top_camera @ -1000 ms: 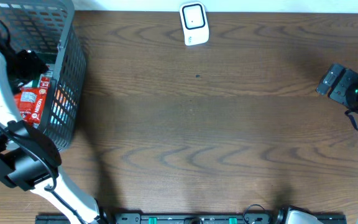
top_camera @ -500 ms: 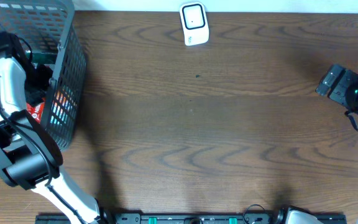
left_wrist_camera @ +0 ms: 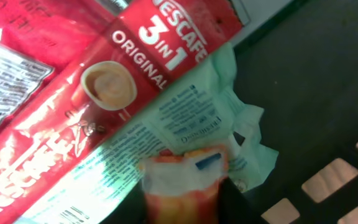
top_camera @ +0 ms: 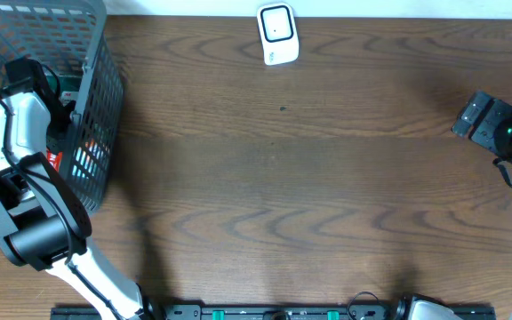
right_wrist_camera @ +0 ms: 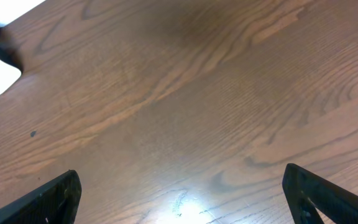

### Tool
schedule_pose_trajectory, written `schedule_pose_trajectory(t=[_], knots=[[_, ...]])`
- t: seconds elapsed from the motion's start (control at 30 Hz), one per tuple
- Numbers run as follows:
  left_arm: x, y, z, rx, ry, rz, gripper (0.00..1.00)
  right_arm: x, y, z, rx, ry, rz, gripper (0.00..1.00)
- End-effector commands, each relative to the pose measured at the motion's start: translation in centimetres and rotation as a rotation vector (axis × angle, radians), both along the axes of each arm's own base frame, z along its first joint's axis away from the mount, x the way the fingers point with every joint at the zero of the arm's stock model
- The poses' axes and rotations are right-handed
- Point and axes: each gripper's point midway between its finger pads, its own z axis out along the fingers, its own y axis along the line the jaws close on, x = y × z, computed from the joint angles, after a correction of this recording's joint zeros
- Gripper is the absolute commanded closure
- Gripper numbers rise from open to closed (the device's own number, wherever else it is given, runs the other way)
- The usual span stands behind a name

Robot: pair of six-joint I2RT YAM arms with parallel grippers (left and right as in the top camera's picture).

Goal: Scan the item barcode
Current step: 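Reach into the basket and grasp the small orange packet with left gripper, then lift the orange packet out and place it on the table center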

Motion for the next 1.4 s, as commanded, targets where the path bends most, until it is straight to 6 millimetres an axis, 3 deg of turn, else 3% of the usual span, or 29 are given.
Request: schedule_pose_trajectory(t=[0.0, 0.07, 0.2, 0.43, 0.53, 0.63, 0.67, 0.77, 0.9, 1.0, 1.17, 1.2, 1.37], knots=[[-0.3, 0.3, 0.2, 0.002, 0.001, 0.013, 0.86, 0.1, -0.2, 0.3, 0.004, -0.007, -0.016, 0.01], [0.0, 0.8, 1.4, 0.016, -0.029, 0.021, 0.92, 0.1, -0.2, 0.3, 0.004, -0.007, -0.016, 0.01], [0.4, 2.4, 4.9, 0.067, -0.115, 0.048, 0.92, 0.1, -0.1, 0.3, 0.004, -0.006, -0.015, 0.01], [-1.2, 5.9, 15.6, 0.280, -0.335, 0.136, 0.92, 0.1, -0.2, 0.3, 0.004, -0.007, -0.016, 0.01], [-2.2, 5.9, 20.7, 0.339, -0.458, 0.159, 0.92, 0.1, -0.2, 0.3, 0.004, -0.006, -0.016, 0.01], [-3.3, 4.5, 25.1, 0.359, -0.574, 0.171, 0.92, 0.1, -0.2, 0.3, 0.004, -0.006, -0.015, 0.01], [-3.6, 3.2, 26.8, 0.340, -0.633, 0.142, 0.92, 0.1, -0.2, 0.3, 0.004, -0.006, -0.016, 0.01], [-4.0, 0.2, 29.6, 0.275, -0.737, 0.067, 0.92, 0.1, -0.2, 0.3, 0.004, -0.006, -0.016, 0.01], [-4.1, -6.4, 32.3, 0.074, -0.871, -0.109, 0.92, 0.1, -0.2, 0.3, 0.004, -0.006, -0.016, 0.01], [-4.1, -12.1, 32.5, -0.105, -0.889, -0.268, 0.92, 0.1, -0.2, 0.3, 0.004, -0.006, -0.016, 0.01], [-4.0, -21.1, 28.7, -0.263, -0.756, -0.489, 0.92, 0.1, -0.1, 0.3, 0.004, -0.005, -0.015, 0.01], [-3.9, -24.8, 26.0, -0.264, -0.669, -0.572, 0.92, 0.1, -0.1, 0.3, 0.004, -0.005, -0.015, 0.01], [-4.1, -31.4, 19.4, -0.189, -0.473, -0.722, 0.92, 0.0, -0.2, 0.3, 0.004, -0.005, -0.016, 0.01]])
